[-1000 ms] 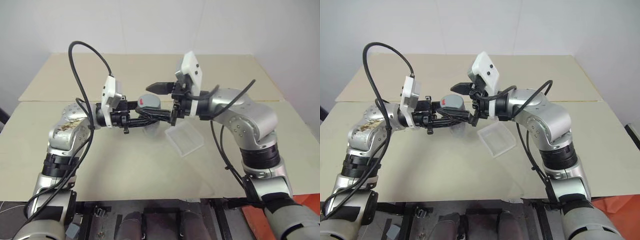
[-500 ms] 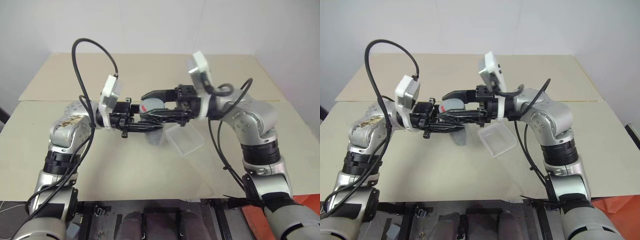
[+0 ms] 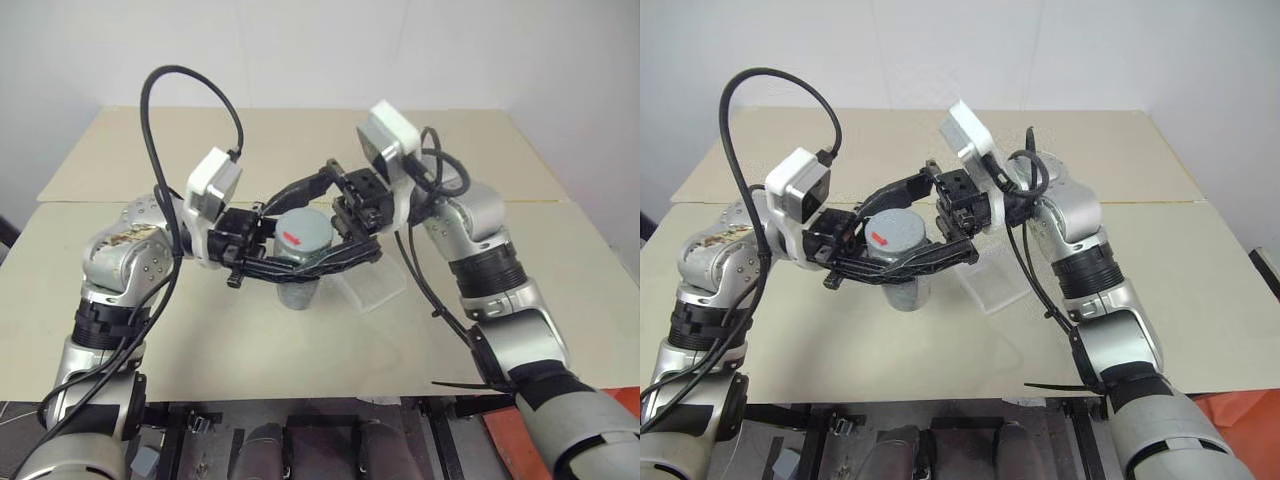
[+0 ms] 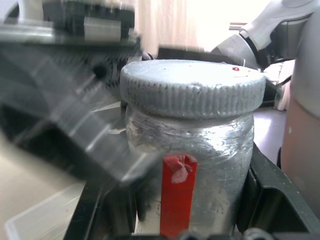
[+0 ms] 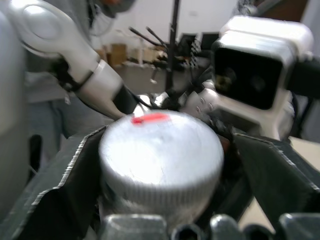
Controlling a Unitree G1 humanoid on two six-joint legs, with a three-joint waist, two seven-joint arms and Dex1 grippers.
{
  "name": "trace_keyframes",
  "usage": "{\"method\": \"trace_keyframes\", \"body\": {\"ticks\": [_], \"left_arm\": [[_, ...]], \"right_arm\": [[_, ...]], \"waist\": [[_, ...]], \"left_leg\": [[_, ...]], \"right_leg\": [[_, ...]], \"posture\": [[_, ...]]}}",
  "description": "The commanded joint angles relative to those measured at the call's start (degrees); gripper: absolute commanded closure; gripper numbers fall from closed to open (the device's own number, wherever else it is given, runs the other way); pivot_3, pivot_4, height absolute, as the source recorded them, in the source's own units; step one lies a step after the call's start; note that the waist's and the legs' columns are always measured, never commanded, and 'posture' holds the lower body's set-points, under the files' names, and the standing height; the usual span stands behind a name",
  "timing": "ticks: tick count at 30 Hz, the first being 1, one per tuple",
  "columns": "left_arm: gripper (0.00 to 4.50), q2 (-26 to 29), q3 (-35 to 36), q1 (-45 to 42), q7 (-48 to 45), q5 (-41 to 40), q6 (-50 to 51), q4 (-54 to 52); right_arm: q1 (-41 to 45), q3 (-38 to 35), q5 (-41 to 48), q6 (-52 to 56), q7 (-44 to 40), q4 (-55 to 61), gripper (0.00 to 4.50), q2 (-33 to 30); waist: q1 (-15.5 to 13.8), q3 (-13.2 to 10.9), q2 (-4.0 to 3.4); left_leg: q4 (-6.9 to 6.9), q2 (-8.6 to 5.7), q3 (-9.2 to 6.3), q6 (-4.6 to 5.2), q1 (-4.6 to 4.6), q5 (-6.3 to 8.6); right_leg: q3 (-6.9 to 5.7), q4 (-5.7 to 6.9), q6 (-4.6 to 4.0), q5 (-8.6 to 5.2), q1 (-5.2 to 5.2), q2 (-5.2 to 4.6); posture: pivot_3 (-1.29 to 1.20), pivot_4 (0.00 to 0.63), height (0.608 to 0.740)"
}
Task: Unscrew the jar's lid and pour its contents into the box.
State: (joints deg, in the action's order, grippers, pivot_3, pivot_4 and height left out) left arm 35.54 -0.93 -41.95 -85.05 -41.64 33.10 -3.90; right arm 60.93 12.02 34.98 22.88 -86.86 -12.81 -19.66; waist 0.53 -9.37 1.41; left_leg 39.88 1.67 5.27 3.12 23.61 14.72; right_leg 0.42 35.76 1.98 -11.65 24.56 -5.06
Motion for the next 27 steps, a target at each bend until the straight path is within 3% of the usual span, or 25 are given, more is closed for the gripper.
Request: {"method": "trace_keyframes", "body": {"ticks": [1,7,14,20,27], "left_arm": [[2.48,-0.5,2.0,0.3,2.6,0.9,-2.9,-0.6],[2.48,-2.4,3.7,2.2,7.2,3.6,-8.2,3.1],[2.48,-4.7,3.1,2.5,9.3,4.5,-10.3,4.7],[2.48,-5.9,2.8,2.5,10.5,4.1,-9.8,3.3],[2.48,-5.1,3.4,3.3,10.4,3.5,-9.4,2.1]], "right_arm": [[-3.5,-4.6,-0.1,1.7,6.1,6.5,0.05,-2.6],[-10.8,-10.2,2.1,8.8,19.9,20.5,0.05,-6.4],[-12.7,-9.1,3.4,15.9,30.6,31.3,0.05,-5.8],[-10.3,-5.2,-1.6,17.5,40.8,30.4,0.05,-1.0],[-8.5,-5.1,-3.4,17.5,43.4,25.2,0.05,0.6]], "waist": [[-0.2,0.0,0.0],[-0.2,0.0,0.0],[0.2,0.0,0.0],[0.2,0.0,0.0],[0.2,0.0,0.0]], "left_leg": [[0.01,0.0,-0.03,0.0,0.03,0.0],[0.01,-0.03,-0.03,-0.03,0.11,-0.02],[0.01,-0.02,0.02,-0.03,0.12,-0.02],[0.02,-0.03,0.02,-0.03,0.13,-0.02],[0.01,-0.03,0.02,-0.01,0.18,-0.02]], "right_leg": [[-0.03,0.0,0.0,0.0,0.0,-0.02],[-0.03,0.07,0.0,0.0,0.12,-0.05],[0.04,0.09,-0.01,-0.01,0.2,-0.01],[0.05,0.1,-0.01,-0.01,0.22,-0.02],[0.03,0.1,0.0,-0.01,0.23,-0.02]], "posture": [[0.0,0.15,0.74],[0.0,0.15,0.74],[0.0,0.15,0.74],[0.0,0.15,0.74],[0.0,0.15,0.74]]}}
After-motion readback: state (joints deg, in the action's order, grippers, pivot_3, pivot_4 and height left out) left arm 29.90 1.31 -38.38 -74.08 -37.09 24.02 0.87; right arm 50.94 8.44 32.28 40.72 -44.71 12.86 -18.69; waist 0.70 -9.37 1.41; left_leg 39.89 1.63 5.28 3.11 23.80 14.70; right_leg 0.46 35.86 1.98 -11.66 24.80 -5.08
